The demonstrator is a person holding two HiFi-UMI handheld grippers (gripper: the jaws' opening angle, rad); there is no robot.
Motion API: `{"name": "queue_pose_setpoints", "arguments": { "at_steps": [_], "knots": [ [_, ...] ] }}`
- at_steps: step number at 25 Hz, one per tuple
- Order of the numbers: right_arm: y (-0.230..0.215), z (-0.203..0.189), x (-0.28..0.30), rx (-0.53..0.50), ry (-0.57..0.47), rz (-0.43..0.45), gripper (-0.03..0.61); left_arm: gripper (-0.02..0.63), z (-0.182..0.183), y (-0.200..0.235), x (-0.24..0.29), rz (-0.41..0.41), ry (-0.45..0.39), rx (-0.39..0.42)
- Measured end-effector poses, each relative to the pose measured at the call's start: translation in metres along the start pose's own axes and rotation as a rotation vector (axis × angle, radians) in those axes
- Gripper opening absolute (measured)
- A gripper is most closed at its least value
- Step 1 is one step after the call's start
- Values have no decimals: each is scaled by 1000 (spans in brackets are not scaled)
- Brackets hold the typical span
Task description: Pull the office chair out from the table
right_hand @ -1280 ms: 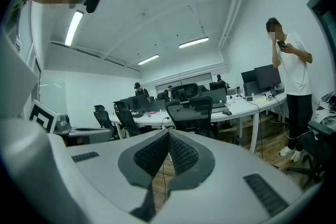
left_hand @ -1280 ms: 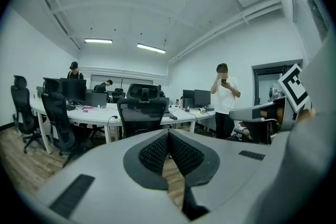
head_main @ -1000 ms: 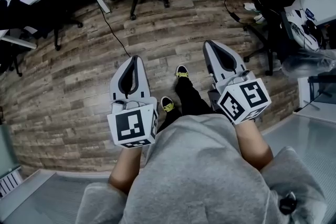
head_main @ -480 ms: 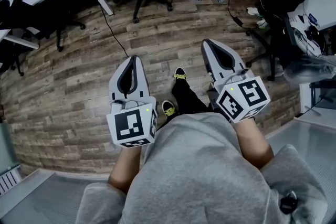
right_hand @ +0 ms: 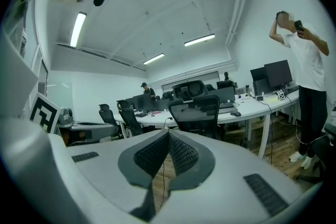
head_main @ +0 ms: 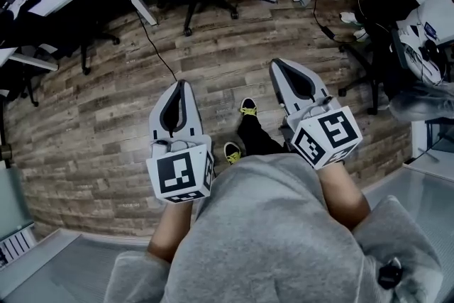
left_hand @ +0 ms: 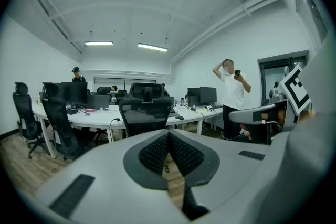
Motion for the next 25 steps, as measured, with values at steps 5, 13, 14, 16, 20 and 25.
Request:
{"name": "queue_pose_setpoints", "arguments": {
  "at_steps": [5, 13, 14, 16, 20, 25],
  "knots": [
    [-23, 13, 22, 5, 2, 5, 29, 11, 8, 0, 33, 7, 5, -5],
    [-67, 36, 54, 34, -9, 8, 29, 11, 25, -2, 86, 19, 23, 11],
    [-72, 39, 58, 38, -8, 9, 29, 11, 27, -2, 92, 19, 25, 13],
    [-81, 44, 65, 35, -7, 15, 29, 11, 33, -3, 105, 23, 25, 15],
    [-96, 53, 76, 9, -4, 22, 29, 11, 42, -5, 125, 35, 24, 22],
    [-112, 63, 86, 14, -11, 28, 29, 11, 51, -9, 142, 43, 28, 30]
  ]
}}
Point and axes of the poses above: the fingertips, and each gripper's own axes: x forward along the fingers, y to its left, z out of its top, the point moved 6 cm from there along -x, backward along the fingers, and after that the axes turned 11 degrees about x, right-handed, at the moved point
